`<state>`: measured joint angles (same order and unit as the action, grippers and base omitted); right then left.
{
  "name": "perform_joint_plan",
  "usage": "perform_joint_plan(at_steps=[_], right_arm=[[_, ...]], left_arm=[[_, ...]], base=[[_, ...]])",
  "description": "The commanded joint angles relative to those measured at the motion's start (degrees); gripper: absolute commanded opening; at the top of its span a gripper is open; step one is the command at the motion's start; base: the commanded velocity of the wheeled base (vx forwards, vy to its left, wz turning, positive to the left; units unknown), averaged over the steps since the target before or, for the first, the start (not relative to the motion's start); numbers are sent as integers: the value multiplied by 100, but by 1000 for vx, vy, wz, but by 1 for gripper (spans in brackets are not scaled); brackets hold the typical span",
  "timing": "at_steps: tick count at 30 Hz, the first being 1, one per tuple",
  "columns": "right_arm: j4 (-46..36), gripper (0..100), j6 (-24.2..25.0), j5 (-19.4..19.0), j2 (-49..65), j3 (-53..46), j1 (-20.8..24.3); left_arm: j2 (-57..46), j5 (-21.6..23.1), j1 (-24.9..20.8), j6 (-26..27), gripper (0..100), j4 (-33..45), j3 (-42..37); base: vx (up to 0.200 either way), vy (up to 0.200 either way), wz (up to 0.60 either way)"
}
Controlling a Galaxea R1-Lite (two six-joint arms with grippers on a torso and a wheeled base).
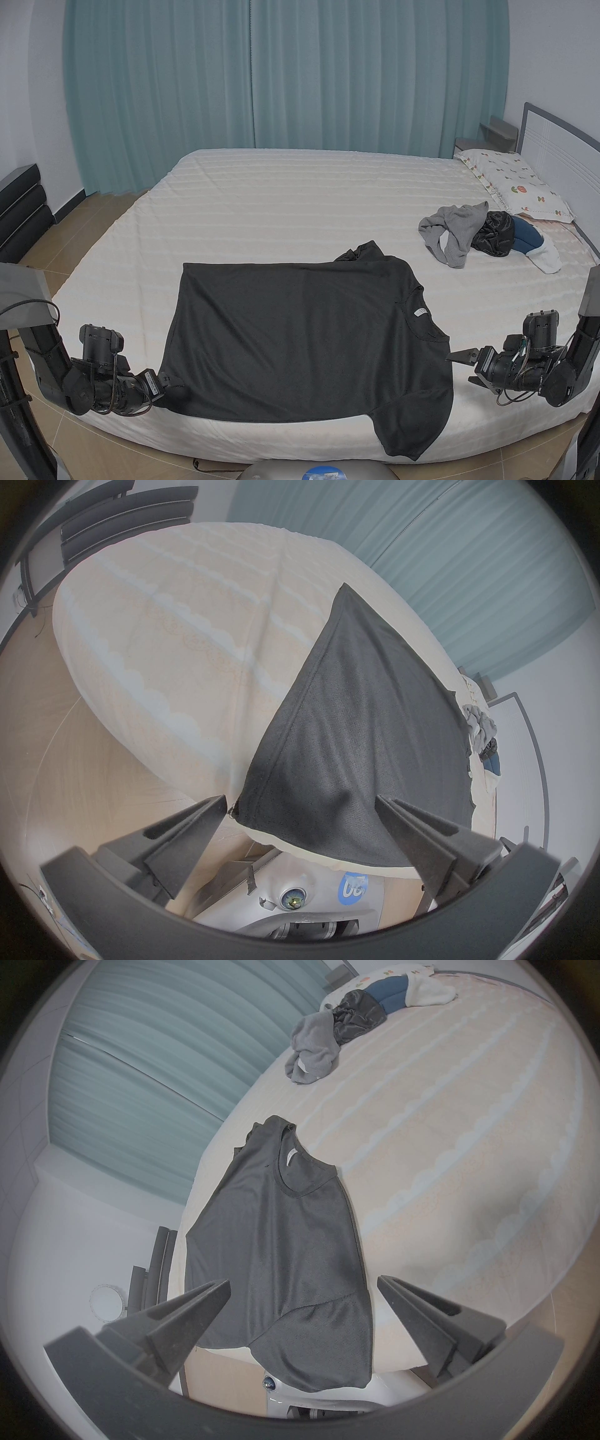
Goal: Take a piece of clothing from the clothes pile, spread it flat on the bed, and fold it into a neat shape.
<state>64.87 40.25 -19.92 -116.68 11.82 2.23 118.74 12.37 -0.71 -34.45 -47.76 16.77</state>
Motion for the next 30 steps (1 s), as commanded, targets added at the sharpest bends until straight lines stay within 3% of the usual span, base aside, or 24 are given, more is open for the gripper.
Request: perform_joint_plan(at_steps=[1, 14, 15, 30], right_arm=[[342, 100, 0, -3, -321, -216, 14], [457, 100, 35, -12, -356, -242, 49], [457, 100, 35, -12, -356, -242, 49], [448, 100, 9, 6, -382, -242, 49]], left_arm=[[115, 2, -35, 0, 100, -5, -8], [326, -86, -87, -9, 100, -49, 80], [334, -86, -79, -9, 0, -49, 80], [159, -534, -70, 0, 0, -23, -60]], base=[[0, 0, 0], [0, 0, 0], [0, 0, 0], [0, 0, 0]])
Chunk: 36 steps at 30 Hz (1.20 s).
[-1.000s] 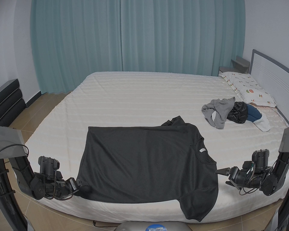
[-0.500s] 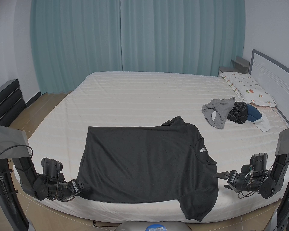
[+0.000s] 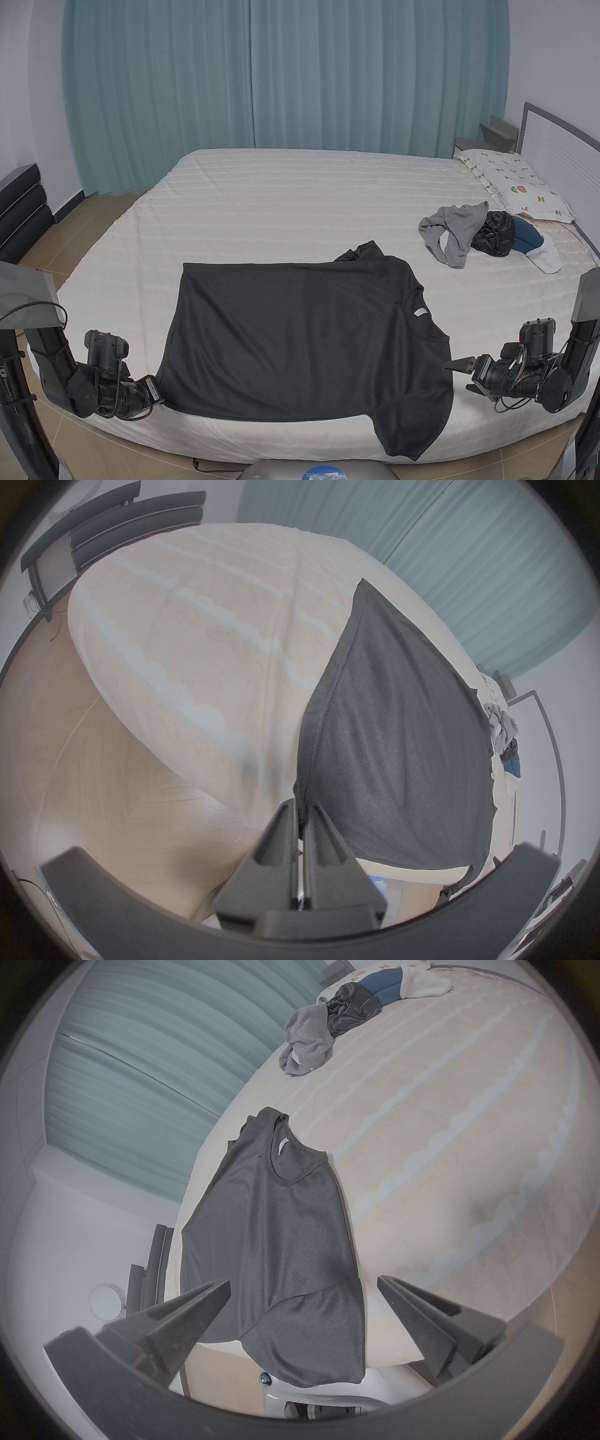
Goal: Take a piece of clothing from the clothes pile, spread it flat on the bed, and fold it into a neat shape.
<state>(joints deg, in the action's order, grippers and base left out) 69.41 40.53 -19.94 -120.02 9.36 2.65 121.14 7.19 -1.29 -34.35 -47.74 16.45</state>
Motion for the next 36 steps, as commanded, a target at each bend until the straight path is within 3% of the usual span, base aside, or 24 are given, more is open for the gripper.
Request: perform_joint_plan(at_steps=[1, 23, 24, 36], right_arm=[[-7, 100, -28, 17, -57, 4, 8], [-68, 100, -72, 105, -1094, 874, 87], [-68, 0, -81, 114, -1138, 909, 78], [-270, 0, -81, 157, -1024, 1753, 43]], left_arm=[[-126, -16, -11, -10, 0, -25, -27], [-451, -25, 24, -10, 0, -16, -54], [-451, -25, 24, -19, 0, -25, -54], [-451, -25, 41, -19, 0, -51, -36]], base=[[0, 0, 0], [0, 0, 0], [0, 0, 0], [0, 0, 0]])
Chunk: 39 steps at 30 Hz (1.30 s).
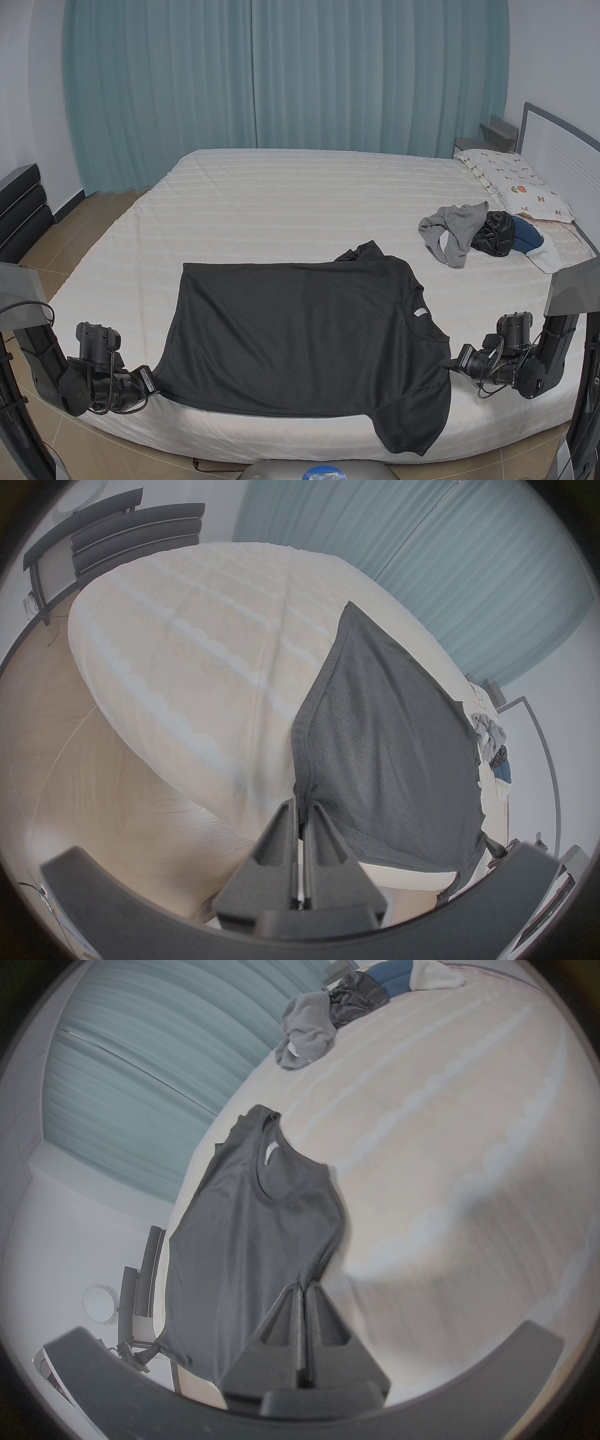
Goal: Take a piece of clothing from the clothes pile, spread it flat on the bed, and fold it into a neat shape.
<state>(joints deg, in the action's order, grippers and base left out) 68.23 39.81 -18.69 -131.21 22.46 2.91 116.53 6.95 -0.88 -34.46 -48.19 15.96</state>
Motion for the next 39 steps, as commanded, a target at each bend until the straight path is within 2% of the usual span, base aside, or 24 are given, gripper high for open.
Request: perform_joint_plan(at_steps=[1, 6, 17, 18, 26, 31, 32, 35, 39], right_arm=[[-196, 0, -9, 32, 95, 505, 16], [-266, 0, 18, 32, -10, 831, -54], [-275, 0, 9, 32, -116, 866, -54], [-249, 100, 18, 23, -107, 848, -63], [-205, 100, -18, -56, 412, 303, -151], [-205, 100, -114, -320, 807, -356, -116], [-196, 100, -334, -478, 772, -690, -45], [-108, 100, -633, -566, 711, -945, 78], [32, 100, -729, -610, 517, -1296, 262]], left_arm=[[1, -1, 0, -8, 0, -6, 21], [10, -1, 9, -8, 0, -6, 21], [19, 8, -9, -8, 0, -6, 30], [28, 8, -18, -8, 0, -6, 30], [45, 17, -18, -17, 0, -6, 13], [63, 17, -9, -25, 0, -6, 21], [72, 17, -9, -17, 0, -6, 21], [80, 26, -9, -17, 0, -6, 13], [80, 43, -9, -17, 0, -6, 21]], base=[[0, 0, 0], [0, 0, 0], [0, 0, 0], [0, 0, 0], [0, 0, 0], [0, 0, 0], [0, 0, 0], [0, 0, 0], [0, 0, 0]])
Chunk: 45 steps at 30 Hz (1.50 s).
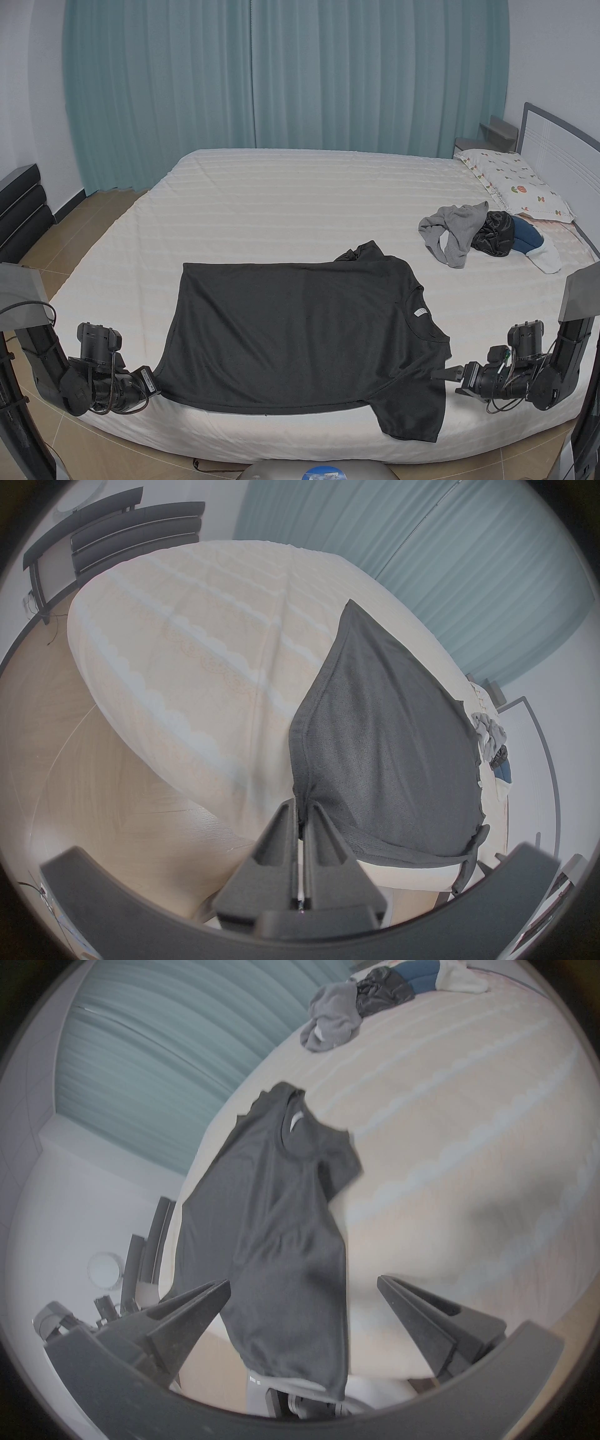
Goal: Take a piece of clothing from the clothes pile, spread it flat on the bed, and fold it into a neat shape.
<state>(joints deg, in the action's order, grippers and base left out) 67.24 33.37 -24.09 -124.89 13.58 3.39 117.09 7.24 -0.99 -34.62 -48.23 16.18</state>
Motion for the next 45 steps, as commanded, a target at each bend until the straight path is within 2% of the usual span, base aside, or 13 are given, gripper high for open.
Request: perform_joint_plan(at_steps=[1, 4, 5, 12, 29, 30, 45], right_arm=[[272, 100, -76, -61, -176, -453, 241], [667, 100, -41, -52, -343, -585, 311], [1072, 100, 21, -52, -492, -637, 364], [1933, 100, 47, 9, -1020, -839, 487], [2021, 100, 170, 9, -1178, -585, 496], [2021, 0, 170, 18, -1169, -593, 505], [1783, 0, 126, 80, -984, -198, 487]], left_arm=[[24, 14, 2, -1, 0, -3, 17], [24, 14, 2, -1, 0, -3, 17], [24, 14, 2, -1, 0, -3, 8], [24, 14, 11, -1, 0, -3, 17], [24, 14, 11, -1, 0, -3, 35], [24, 14, 20, -1, 0, -3, 35], [24, 14, 37, -1, 0, -3, 105]], base=[[0, 0, 0], [0, 0, 0], [0, 0, 0], [0, 0, 0], [0, 0, 0], [0, 0, 0], [0, 0, 0]])
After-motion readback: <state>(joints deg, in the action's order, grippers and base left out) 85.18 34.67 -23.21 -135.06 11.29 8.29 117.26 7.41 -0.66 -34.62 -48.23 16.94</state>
